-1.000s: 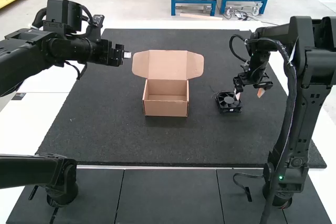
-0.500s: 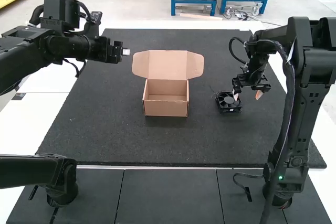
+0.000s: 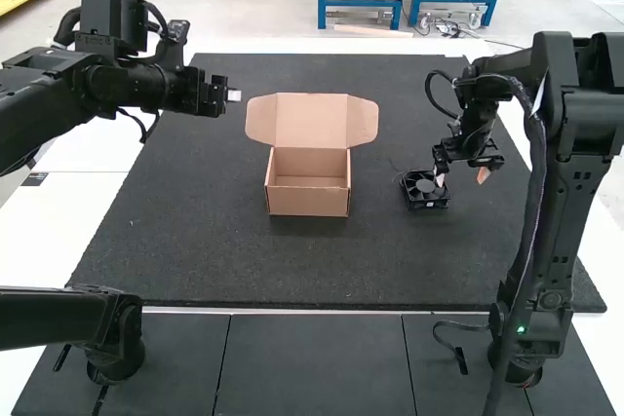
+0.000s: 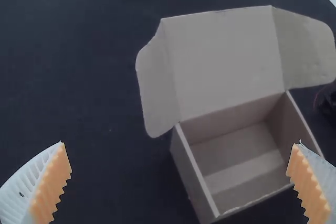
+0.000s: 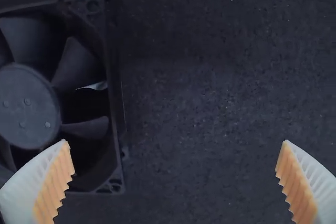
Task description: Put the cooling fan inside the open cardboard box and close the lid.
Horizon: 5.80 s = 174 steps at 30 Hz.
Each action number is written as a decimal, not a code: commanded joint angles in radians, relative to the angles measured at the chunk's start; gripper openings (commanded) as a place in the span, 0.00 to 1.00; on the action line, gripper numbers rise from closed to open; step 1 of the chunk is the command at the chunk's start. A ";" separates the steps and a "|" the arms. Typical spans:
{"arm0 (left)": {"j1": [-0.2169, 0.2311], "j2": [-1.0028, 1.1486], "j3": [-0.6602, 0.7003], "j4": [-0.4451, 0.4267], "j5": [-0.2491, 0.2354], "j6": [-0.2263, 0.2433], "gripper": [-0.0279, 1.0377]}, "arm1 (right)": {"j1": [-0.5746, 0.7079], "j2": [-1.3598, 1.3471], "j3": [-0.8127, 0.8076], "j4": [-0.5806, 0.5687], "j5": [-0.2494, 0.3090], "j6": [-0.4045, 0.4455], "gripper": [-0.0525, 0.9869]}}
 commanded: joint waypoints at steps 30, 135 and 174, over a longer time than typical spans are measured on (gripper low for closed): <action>0.055 -0.008 0.051 -0.018 0.002 -0.005 0.93 | 0.004 0.104 -0.007 0.017 0.016 0.036 0.69; 0.099 0.012 0.017 0.052 -0.034 0.058 0.93 | 0.679 -0.281 0.099 0.138 -0.340 0.949 0.03; 0.098 0.015 0.009 0.094 -0.040 0.056 0.93 | 0.598 -0.071 0.168 0.120 -0.277 0.961 0.03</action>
